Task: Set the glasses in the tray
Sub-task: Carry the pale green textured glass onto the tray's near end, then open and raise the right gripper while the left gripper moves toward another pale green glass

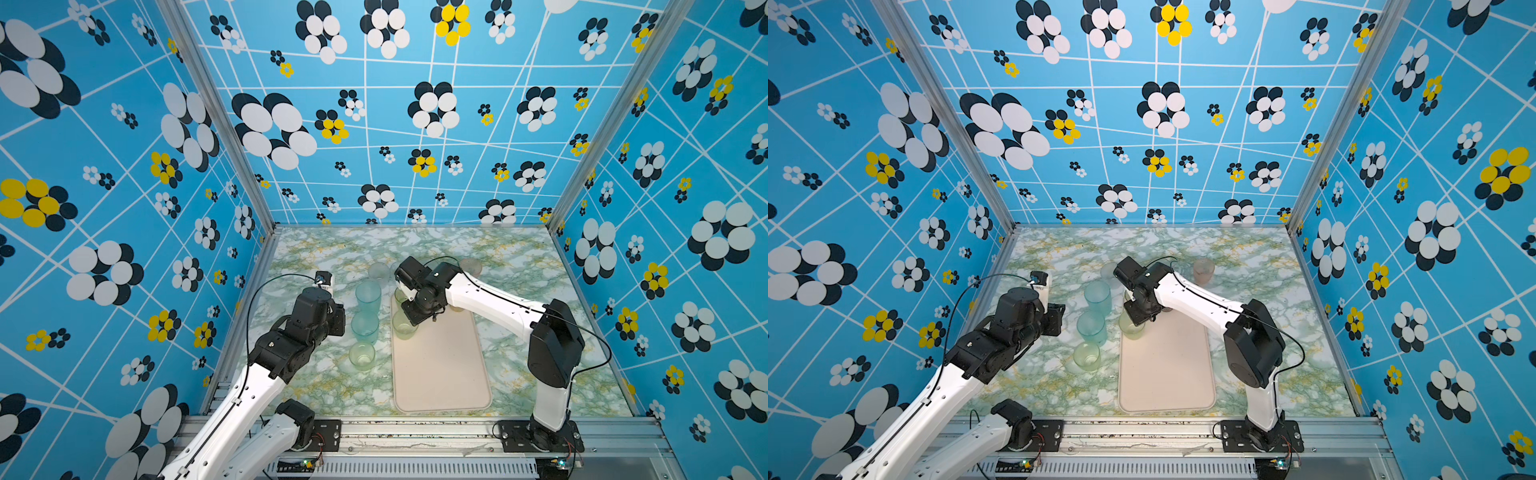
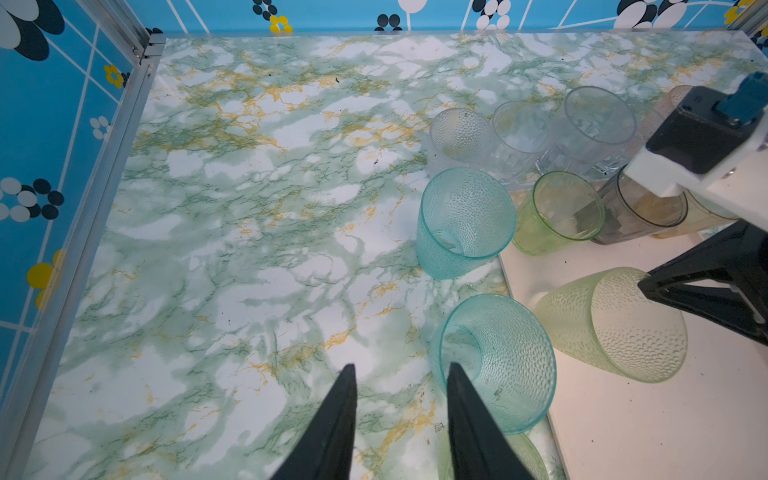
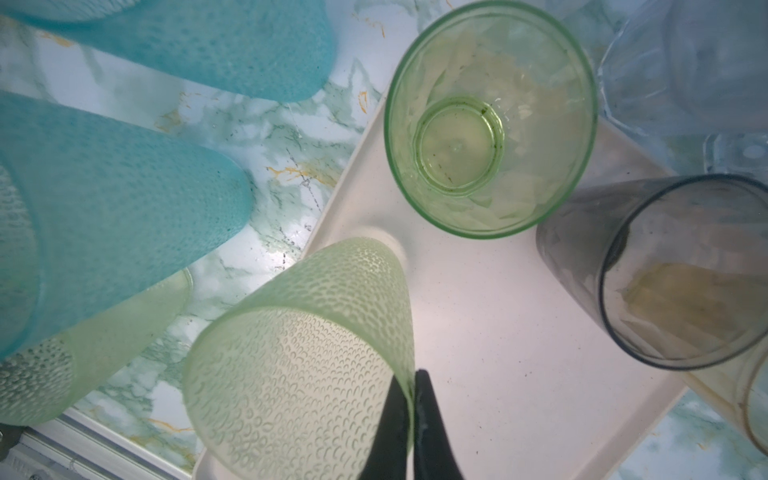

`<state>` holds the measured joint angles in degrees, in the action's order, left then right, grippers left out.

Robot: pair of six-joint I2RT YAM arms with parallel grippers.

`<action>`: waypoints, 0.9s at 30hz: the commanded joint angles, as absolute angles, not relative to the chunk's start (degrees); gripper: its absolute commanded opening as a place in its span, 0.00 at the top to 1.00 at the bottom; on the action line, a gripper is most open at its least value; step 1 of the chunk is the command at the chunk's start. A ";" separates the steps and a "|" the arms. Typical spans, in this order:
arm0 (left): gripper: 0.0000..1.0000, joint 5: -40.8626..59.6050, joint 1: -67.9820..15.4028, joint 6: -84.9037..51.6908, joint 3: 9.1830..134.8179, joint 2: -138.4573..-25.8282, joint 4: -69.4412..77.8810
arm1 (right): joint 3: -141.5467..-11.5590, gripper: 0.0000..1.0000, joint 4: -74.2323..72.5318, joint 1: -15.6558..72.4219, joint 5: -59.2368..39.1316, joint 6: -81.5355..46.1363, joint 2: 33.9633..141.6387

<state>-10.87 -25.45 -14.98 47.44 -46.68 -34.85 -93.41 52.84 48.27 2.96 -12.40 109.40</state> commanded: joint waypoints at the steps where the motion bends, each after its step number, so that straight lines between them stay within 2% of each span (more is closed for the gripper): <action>1: 0.62 -10.09 -24.87 -13.97 49.57 -47.02 -36.00 | -94.92 0.98 52.38 47.75 2.07 -11.69 110.39; 27: 0.59 -9.84 -24.79 -13.97 50.45 -47.55 -37.27 | -94.92 0.82 51.24 46.43 0.98 -11.96 111.53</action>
<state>-10.44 -25.45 -14.98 48.82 -47.46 -36.07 -93.60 51.59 46.92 2.15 -12.21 110.24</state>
